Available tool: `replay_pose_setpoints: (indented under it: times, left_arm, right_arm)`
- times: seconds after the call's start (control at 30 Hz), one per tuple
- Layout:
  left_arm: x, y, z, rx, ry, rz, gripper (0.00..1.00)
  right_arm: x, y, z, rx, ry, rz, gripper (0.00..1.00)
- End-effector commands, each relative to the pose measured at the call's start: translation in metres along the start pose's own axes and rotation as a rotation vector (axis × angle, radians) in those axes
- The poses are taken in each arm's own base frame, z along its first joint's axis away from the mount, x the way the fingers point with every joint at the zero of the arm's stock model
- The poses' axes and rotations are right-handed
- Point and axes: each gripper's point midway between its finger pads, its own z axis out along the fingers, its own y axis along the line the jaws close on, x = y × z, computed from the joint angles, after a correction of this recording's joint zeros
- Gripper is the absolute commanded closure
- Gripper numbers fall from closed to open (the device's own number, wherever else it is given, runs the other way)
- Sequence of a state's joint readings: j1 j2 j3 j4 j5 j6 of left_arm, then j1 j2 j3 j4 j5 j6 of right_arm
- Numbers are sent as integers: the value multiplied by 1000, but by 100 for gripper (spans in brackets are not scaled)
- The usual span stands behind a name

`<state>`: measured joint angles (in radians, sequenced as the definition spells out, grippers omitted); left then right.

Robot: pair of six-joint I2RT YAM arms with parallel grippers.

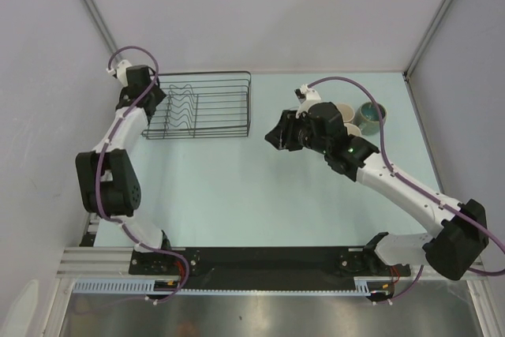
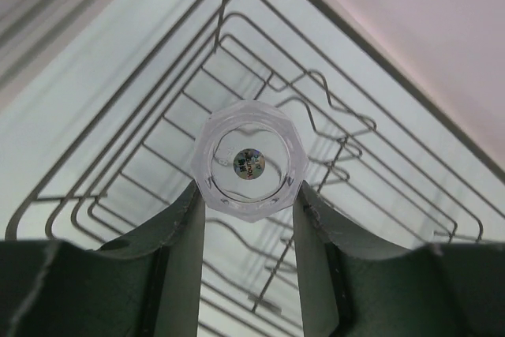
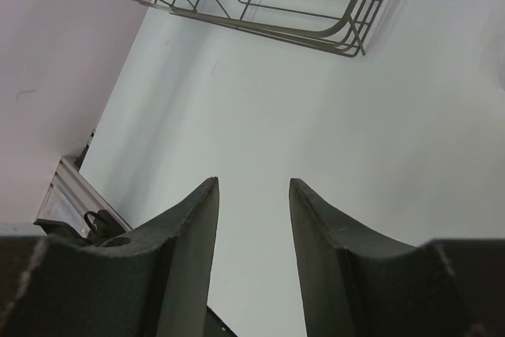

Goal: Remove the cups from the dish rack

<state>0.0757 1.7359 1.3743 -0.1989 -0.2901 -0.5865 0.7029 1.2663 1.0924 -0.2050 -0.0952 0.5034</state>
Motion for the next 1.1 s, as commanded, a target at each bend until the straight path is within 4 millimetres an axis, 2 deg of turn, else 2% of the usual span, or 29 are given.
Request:
replay_pose_setpoints:
  times: [0.0,0.13,0.27,0.33,0.4,0.43,0.5,0.57,0.6,0.63,0.67,0.7,0.73,0.77,0.8,0.83,0.87,0.9,0.93,0.97,1.0,1.07]
  left_arm:
    - [-14,-22,-40,162,-23,-83,100]
    - [-23,-35,-73,262,-19,-110,100]
    - [-27,-50,-97,363,2,-139,100]
    - [-21,-58,-107,433,40,-154,100]
    - [-27,-67,-121,508,40,-191,100]
    - [-18,-71,-126,553,78,-198,100]
    - [-20,-80,-138,633,92,-234,99]
    - [-5,-86,-148,714,156,-249,99]
    - [-9,-92,-155,765,156,-286,100]
    - [6,-91,-156,794,202,-305,100]
    - [14,-97,-168,869,257,-311,99]
    - [11,-104,-178,939,260,-350,99]
    - [26,-100,-178,958,302,-374,100]
    - [34,-102,-188,1019,351,-381,100]
    - [27,-108,-200,1090,343,-418,100]
    - [41,-102,-200,1100,378,-440,100]
    - [44,-102,-207,1139,395,-447,99]
    - [40,-106,-225,1229,400,-451,100]
    - [51,-101,-229,1249,435,-459,99]
    - [53,-100,-234,1278,447,-465,100]
    - [48,-100,-250,1353,443,-459,100]
    - [57,-95,-258,1389,469,-471,100]
  right_arm:
    - [-20,16,5,-56,-62,-1,54]
    - [-23,18,7,-63,-74,-2,54]
    - [-25,18,13,-61,-74,-11,53]
    - [-27,19,14,-62,-73,-17,53]
    - [-30,20,16,-62,-77,-24,53]
    - [-31,21,17,-65,-78,-26,53]
    - [-37,25,18,-71,-87,-28,53]
    - [-40,27,19,-77,-90,-29,53]
    - [-42,29,19,-81,-94,-30,53]
    - [-44,30,20,-86,-96,-30,53]
    - [-45,31,20,-85,-98,-30,52]
    - [-49,33,20,-91,-107,-31,52]
    - [-50,34,20,-94,-107,-32,52]
    - [-52,36,19,-101,-112,-33,52]
    - [-53,38,19,-106,-114,-33,51]
    - [-56,40,19,-112,-121,-34,51]
    - [-57,41,19,-117,-121,-35,51]
    - [-59,42,19,-125,-124,-31,50]
    - [-61,46,18,-142,-125,-28,50]
    - [-61,47,18,-150,-121,-21,49]
    - [-63,47,19,-160,-125,-14,46]
    - [-61,50,20,-194,-106,28,42]
